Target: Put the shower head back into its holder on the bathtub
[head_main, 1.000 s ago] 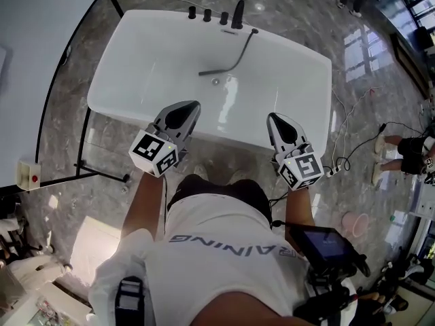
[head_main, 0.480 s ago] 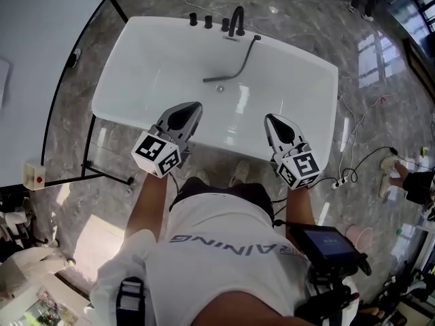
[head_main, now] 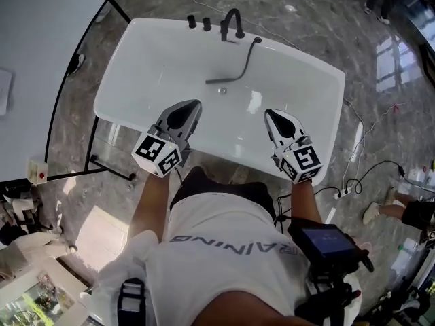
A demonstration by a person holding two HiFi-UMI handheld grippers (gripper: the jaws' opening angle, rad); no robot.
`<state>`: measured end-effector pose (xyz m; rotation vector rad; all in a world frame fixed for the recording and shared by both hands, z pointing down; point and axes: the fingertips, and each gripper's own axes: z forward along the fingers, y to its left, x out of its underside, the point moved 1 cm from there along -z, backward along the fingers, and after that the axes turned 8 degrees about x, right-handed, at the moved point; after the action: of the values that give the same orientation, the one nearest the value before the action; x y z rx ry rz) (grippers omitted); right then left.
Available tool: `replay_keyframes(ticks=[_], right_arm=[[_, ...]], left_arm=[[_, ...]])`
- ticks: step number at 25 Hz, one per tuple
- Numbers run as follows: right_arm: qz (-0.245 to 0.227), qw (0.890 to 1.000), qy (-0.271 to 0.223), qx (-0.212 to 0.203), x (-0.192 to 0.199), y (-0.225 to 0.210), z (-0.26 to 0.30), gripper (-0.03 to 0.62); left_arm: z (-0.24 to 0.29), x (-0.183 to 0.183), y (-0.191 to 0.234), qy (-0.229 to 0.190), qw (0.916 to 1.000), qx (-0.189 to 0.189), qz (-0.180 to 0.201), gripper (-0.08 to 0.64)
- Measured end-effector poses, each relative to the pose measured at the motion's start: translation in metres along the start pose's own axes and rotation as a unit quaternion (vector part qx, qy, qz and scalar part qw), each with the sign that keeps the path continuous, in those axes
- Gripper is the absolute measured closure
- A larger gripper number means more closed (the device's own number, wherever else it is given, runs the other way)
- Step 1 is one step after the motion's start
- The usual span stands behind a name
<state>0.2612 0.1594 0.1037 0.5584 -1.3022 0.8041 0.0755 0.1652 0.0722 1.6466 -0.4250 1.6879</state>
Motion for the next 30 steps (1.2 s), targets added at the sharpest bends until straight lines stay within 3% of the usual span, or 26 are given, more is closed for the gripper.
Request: replay_keyframes(ticks=[8, 16, 21, 30], right_arm=[[-0.01, 1.0, 0.027, -0.005, 0.016, -0.016, 0.052, 0.58], [-0.071, 0.995, 0.061, -0.015, 0.039, -0.003, 0.161, 0.58], [-0.099, 0.992, 0.074, -0.024, 0.081, -0.017, 0.249, 0.58], [-0.067, 0.994, 0.086, -0.019, 0.184, -0.044, 0.344, 0.58]], left_arm=[[0.014, 0.013, 0.044, 0.006, 0.9997, -0.002, -0.021, 0.535], [0.006, 0.039, 0.148, 0.005, 0.9993, -0.012, -0.036, 0.535], [0.027, 0.075, 0.219, 0.001, 0.9988, -0.025, -0.042, 0.535], [0.072, 0.165, 0.308, 0.014, 0.9982, -0.036, -0.047, 0.535]])
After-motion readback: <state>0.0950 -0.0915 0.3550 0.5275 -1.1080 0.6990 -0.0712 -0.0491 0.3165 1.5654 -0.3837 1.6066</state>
